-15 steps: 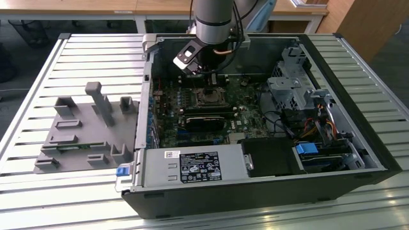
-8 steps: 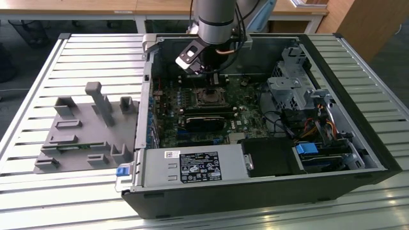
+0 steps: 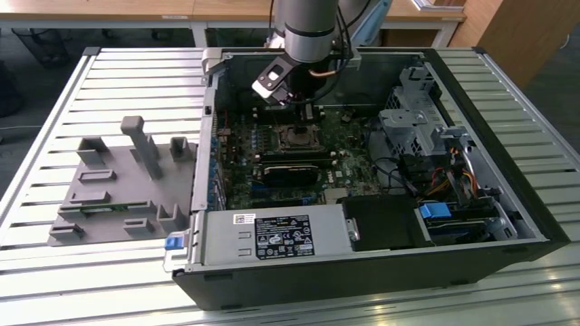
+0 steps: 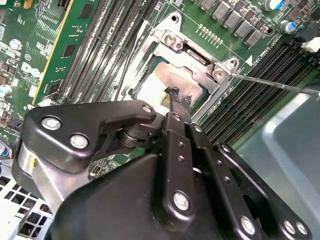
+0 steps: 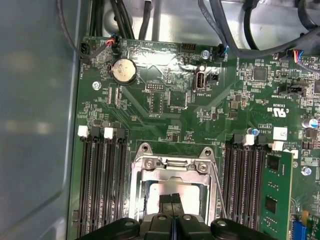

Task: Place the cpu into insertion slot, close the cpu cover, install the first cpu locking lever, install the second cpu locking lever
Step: 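Install the first cpu locking lever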

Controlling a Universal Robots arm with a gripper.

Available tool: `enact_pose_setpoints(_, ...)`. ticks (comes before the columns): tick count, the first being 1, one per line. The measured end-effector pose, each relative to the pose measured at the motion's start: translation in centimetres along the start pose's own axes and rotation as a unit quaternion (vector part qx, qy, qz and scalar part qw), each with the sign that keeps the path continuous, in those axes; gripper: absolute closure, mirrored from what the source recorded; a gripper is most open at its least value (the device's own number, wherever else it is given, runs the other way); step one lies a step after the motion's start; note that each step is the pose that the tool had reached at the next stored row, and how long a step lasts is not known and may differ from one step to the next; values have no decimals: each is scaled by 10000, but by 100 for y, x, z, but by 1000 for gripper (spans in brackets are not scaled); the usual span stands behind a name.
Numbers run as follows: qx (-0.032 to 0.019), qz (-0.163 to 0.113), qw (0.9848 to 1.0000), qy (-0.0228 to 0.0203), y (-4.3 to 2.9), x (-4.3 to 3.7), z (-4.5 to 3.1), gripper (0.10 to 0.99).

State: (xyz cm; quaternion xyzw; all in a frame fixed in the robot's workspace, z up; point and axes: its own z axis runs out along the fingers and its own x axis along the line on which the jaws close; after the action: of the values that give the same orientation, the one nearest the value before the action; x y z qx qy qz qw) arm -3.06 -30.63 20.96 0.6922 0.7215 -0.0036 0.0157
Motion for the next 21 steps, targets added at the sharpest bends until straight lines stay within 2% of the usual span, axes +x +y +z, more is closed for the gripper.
enact_pose_setpoints(7, 0, 0, 10000, -1, 3, 0, -12, 980)
enact_pose_setpoints(21, 0, 0, 10000, 0, 6, -4, -148, 980)
